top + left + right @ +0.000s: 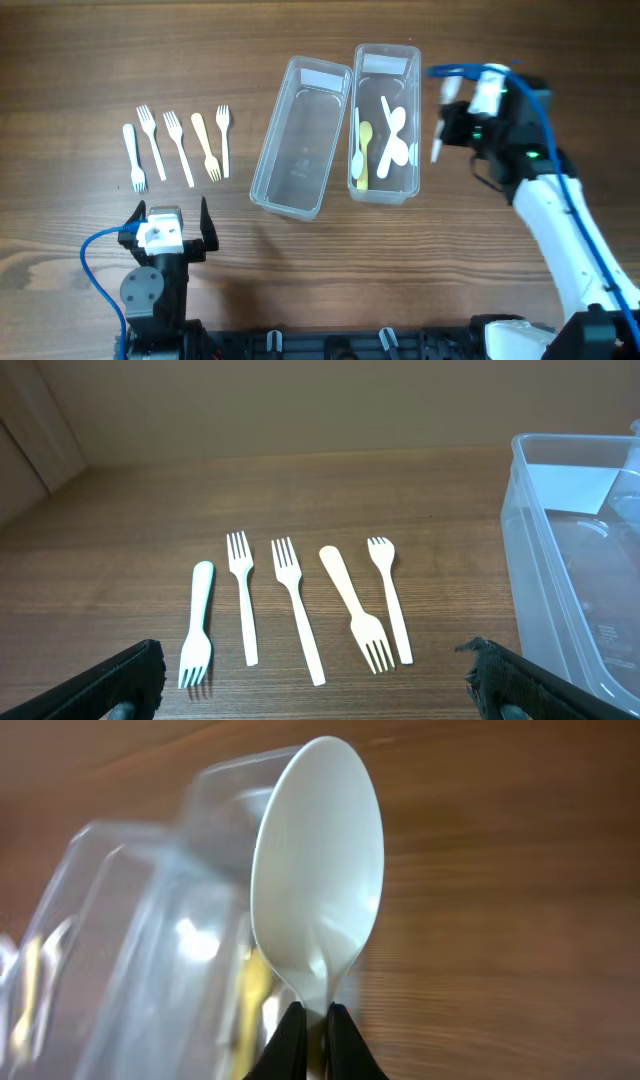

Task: Pack container
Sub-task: 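Carry the white spoon into the right container and release it, then move the left gripper to the forks and grasp a white fork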

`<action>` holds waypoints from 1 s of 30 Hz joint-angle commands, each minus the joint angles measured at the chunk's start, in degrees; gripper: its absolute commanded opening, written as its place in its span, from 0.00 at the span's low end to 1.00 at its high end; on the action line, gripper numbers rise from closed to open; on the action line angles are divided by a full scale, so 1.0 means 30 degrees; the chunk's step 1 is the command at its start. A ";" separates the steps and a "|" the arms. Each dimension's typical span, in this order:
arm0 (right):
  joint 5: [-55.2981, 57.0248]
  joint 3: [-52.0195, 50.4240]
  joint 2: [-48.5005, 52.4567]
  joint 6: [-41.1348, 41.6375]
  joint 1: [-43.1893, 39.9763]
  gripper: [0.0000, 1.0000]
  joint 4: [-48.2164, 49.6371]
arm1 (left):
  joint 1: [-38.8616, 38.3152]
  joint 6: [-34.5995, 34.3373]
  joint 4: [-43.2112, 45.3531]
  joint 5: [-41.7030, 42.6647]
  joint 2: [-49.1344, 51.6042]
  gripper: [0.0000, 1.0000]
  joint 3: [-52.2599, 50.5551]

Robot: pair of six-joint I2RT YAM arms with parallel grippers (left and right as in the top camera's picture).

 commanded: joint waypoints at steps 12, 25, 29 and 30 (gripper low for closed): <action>0.1158 0.0459 0.1260 -0.1093 0.3286 0.81 0.1166 | 0.0051 0.0357 0.0102 0.0022 -0.0138 1.00 -0.0160; 2.0422 0.0911 -0.3060 -0.2441 0.2033 1.00 -0.0750 | 0.0051 0.0357 0.0102 0.0022 -0.0138 1.00 -0.0160; 2.0393 0.0896 -0.2892 -0.2419 0.1960 1.00 -0.1173 | 0.0051 0.0357 0.0102 0.0022 -0.0138 1.00 -0.0160; 2.0094 0.0896 -0.2871 -0.2404 0.1960 1.00 -0.1166 | 0.0051 0.0357 0.0102 0.0022 -0.0138 1.00 -0.0160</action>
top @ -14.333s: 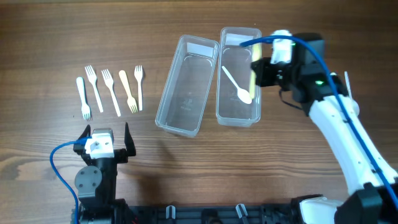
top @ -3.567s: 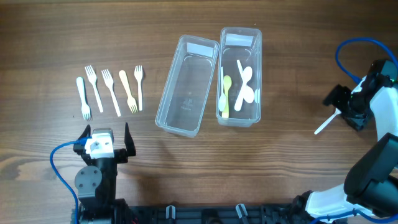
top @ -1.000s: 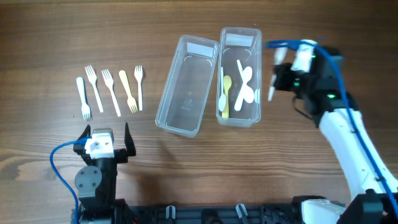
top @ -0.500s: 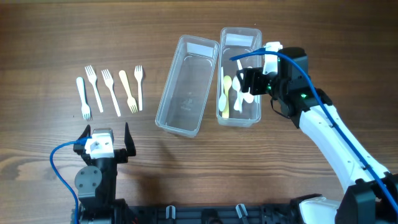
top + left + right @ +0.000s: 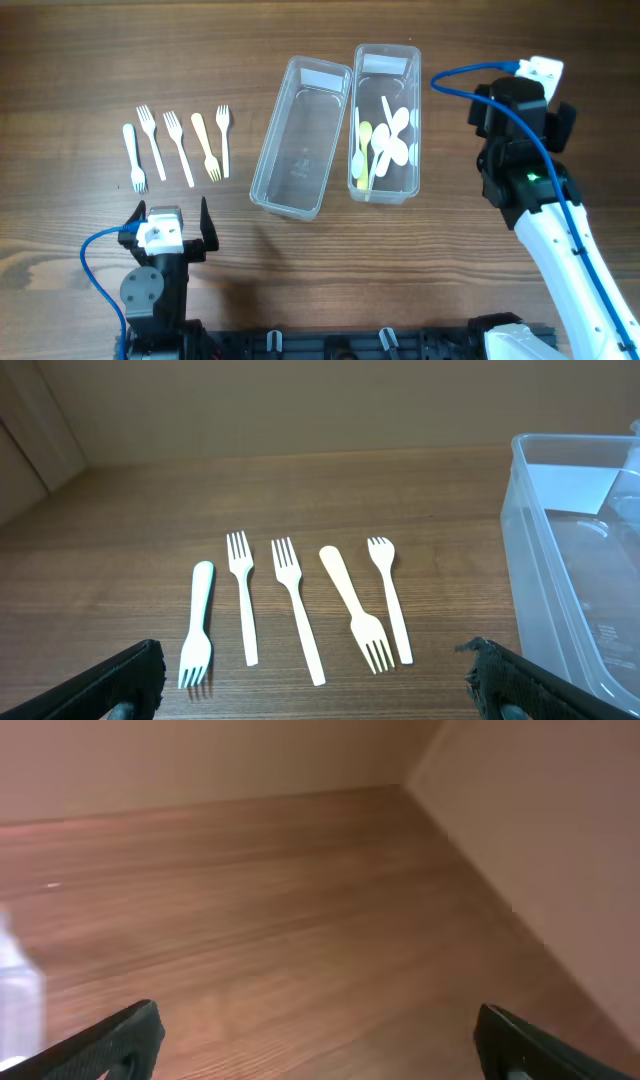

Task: Pack container
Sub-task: 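Move the left gripper to the forks and grasp a white fork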

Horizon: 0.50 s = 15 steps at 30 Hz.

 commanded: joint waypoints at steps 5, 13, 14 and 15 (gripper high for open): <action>-0.0546 0.0255 0.0219 -0.0262 -0.0007 1.00 -0.0007 | 0.0051 0.0357 0.0102 0.0022 -0.0138 1.00 -0.0160; -0.4014 0.0255 0.0219 -0.0255 -0.0007 1.00 -0.0007 | 0.0051 0.0357 0.0102 0.0022 -0.0138 1.00 -0.0160; -0.4226 0.0255 0.0219 -0.0262 -0.0007 1.00 -0.0007 | 0.0051 0.0357 0.0102 0.0022 -0.0138 1.00 -0.0160; -0.4218 0.0255 0.0219 -0.0262 -0.0007 1.00 -0.0007 | 0.0051 0.0357 0.0102 0.0022 -0.0138 1.00 -0.0160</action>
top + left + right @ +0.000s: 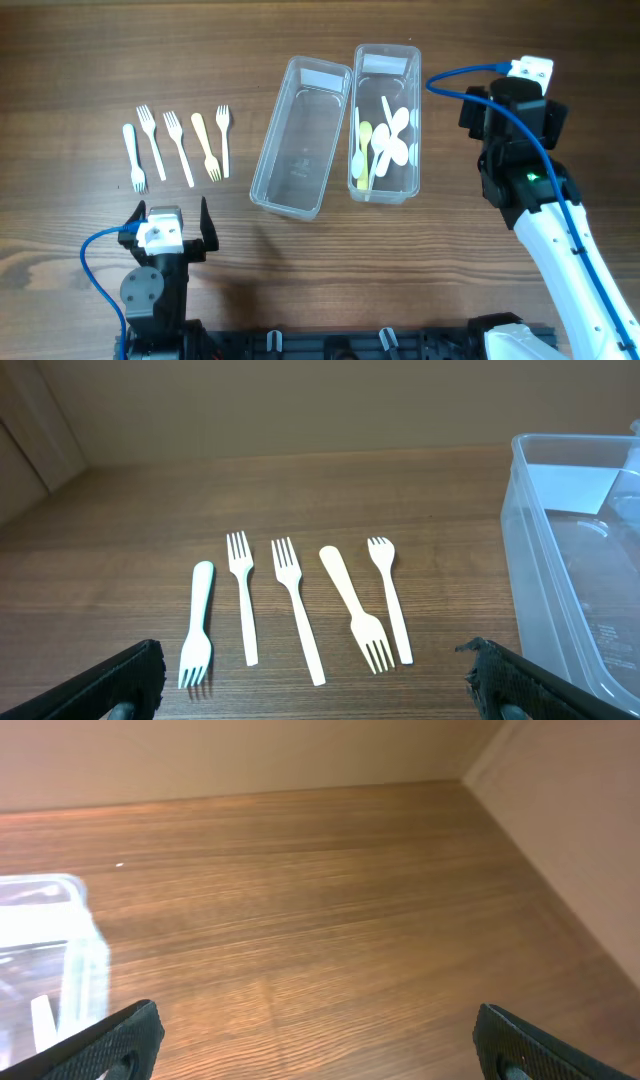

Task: Pack container
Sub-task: 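Move the left gripper to the forks and grasp a white fork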

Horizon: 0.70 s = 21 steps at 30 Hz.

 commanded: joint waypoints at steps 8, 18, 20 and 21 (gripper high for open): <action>-0.1202 0.0255 0.0197 -0.0109 -0.0015 1.00 0.0029 | 0.0051 0.0357 0.0102 0.0022 -0.0138 1.00 -0.0160; -0.1202 0.0255 0.0197 -0.0102 -0.0015 1.00 0.0029 | 0.0044 -0.2404 0.2280 1.0258 -0.0007 1.00 -0.0153; -0.1202 0.0255 0.0197 -0.0109 -0.0015 1.00 0.0029 | 0.0044 -0.5457 0.3665 1.0178 0.0277 1.00 -0.0080; -0.1202 0.0255 0.0197 -0.0109 -0.0015 1.00 0.0029 | 0.0044 -0.6594 0.3942 1.0178 0.0685 1.00 0.0313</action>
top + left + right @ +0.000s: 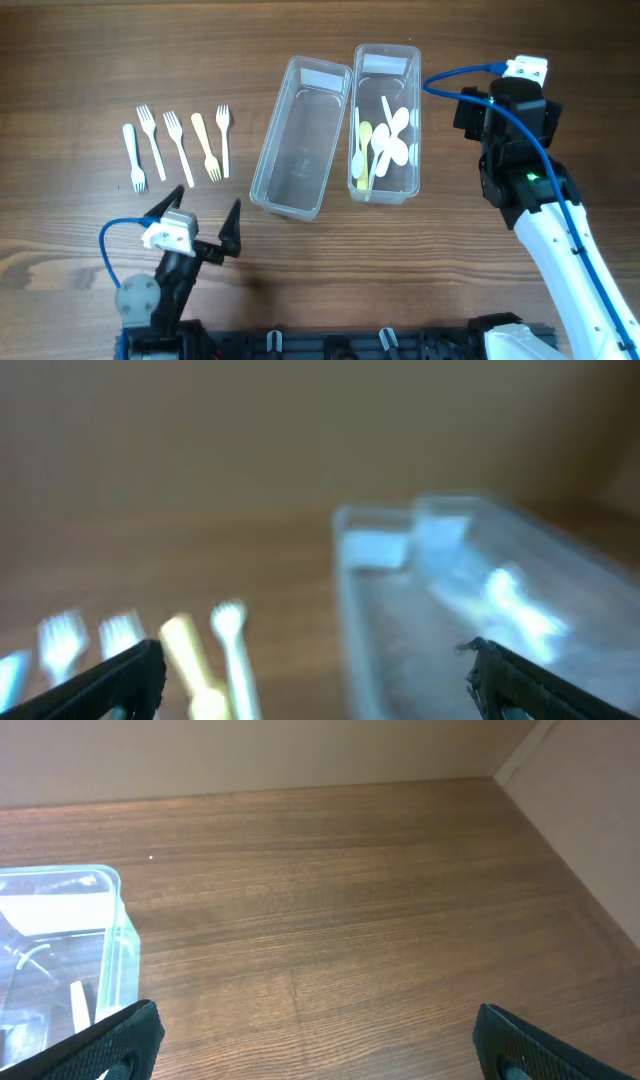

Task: Pack container
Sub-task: 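Move the left gripper to the forks and grasp a white fork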

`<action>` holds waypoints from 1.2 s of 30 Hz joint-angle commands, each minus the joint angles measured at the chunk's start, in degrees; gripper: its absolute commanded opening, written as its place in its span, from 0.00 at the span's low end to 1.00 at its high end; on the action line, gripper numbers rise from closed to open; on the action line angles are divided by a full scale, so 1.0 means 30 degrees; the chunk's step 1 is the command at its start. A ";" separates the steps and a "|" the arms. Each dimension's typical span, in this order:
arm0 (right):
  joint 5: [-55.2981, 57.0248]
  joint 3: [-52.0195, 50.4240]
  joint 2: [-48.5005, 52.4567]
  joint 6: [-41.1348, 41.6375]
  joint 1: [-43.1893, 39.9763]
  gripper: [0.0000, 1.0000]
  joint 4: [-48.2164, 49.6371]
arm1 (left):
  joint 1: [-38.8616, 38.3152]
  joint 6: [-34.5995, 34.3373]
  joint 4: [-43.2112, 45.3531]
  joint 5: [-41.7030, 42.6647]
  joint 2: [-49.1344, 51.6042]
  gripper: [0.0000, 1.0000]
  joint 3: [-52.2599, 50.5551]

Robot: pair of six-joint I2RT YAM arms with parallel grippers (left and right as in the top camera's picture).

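Note:
Two clear plastic containers stand side by side mid-table. The left container point(300, 137) is empty. The right container point(386, 120) holds several white spoons point(392, 140) and a yellow one. Several white forks point(178, 145), one of them beige, lie in a row at the left. My left gripper point(205, 218) is open at the front left, angled toward the empty container point(440, 600); its view is blurred. My right gripper point(320, 1045) is open and empty over bare wood, right of the spoon container point(60, 920).
The wooden table point(500, 260) runs to a wall at the back and right in the right wrist view. A blue cable point(110, 250) loops beside the left arm. Another blue cable point(460, 75) arcs over the right arm.
My left gripper has swung to the right, from facing the forks to facing the empty container, still open. My right gripper has turned slightly further toward the spoon container.
First my right gripper was shut on a white spoon beside the spoon container. A second later it was open and empty, further right, and one more spoon lay in that container. It then turned back toward the container. My left arm stayed put until its swing now.

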 commanded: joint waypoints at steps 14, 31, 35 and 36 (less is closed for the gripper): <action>-0.0182 0.0255 0.0197 -0.0109 -0.0007 1.00 0.0036 | 0.0044 -0.4058 -1.0324 -0.0714 2.0349 1.00 2.0720; -0.0182 0.0255 0.0197 -0.0109 -0.0007 1.00 0.0036 | -0.1158 -0.3104 -0.6368 -0.1515 3.1547 0.70 2.1660; -0.0182 0.0255 0.0197 -0.0109 -0.0007 0.99 0.0036 | -0.2288 -0.3089 -0.5960 -0.4495 3.3259 0.70 2.1660; -0.0182 0.0255 0.0197 -0.0109 -0.0007 1.00 0.0036 | -0.2608 -0.3096 -0.5850 -0.5275 3.3733 0.70 2.1660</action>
